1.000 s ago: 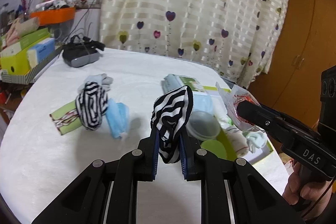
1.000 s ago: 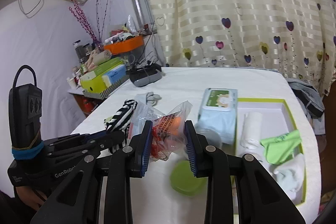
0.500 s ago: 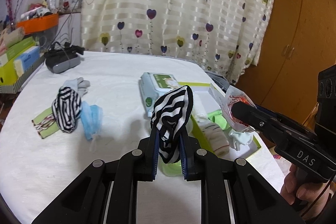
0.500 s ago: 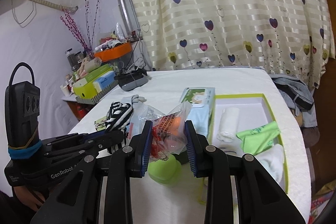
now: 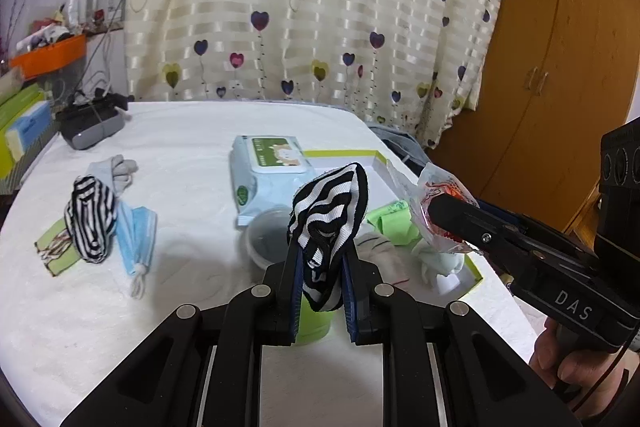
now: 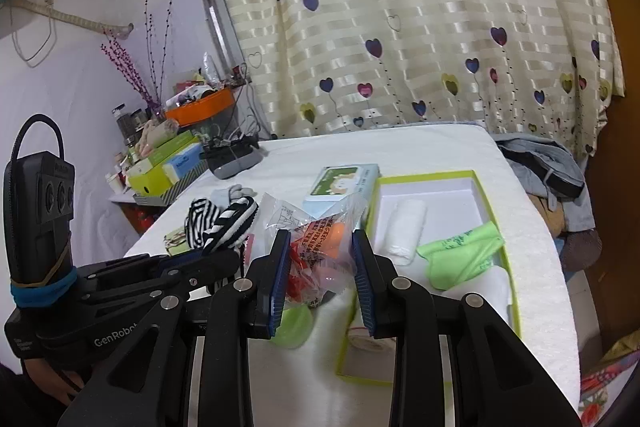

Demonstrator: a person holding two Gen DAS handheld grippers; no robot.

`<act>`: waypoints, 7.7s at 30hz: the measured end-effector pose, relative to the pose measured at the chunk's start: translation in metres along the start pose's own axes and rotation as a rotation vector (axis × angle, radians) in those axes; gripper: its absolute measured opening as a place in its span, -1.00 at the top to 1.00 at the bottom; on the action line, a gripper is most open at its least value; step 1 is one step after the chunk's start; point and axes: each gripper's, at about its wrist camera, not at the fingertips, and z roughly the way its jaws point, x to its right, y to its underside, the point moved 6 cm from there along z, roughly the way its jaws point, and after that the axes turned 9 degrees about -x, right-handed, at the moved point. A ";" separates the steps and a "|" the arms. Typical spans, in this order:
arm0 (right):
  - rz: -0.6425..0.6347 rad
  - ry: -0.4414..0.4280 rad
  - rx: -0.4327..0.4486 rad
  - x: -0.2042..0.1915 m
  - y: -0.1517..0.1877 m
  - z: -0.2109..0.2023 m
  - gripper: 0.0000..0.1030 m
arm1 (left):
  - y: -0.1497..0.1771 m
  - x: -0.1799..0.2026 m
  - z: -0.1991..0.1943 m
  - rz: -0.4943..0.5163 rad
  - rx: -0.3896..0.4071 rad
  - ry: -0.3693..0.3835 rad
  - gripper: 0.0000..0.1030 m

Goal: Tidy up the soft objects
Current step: 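Carry the plastic bag and striped sock over the lime-green box, then lower the plastic bag into the box and open the right tool, then lower the striped sock into the box and open the left tool, then withdraw both open tools from the box, then move both tools toward the blue face masks and striped sock, then grasp the blue face masks with the right tool while the left tool grasps the striped sock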

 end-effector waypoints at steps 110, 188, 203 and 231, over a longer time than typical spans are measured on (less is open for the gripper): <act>-0.002 0.115 -0.048 0.042 0.009 -0.004 0.05 | -0.010 0.034 0.039 0.032 -0.054 0.018 0.37; -0.240 -0.046 -0.212 -0.122 0.016 0.089 -0.06 | 0.039 -0.170 -0.024 -0.298 0.014 -0.153 0.37; -0.240 -0.071 -0.276 -0.154 0.009 0.142 -0.06 | 0.046 -0.222 -0.030 -0.377 0.023 -0.195 0.37; -0.196 0.045 -0.356 -0.152 0.006 0.217 0.70 | 0.023 -0.252 -0.009 -0.358 0.007 -0.165 0.13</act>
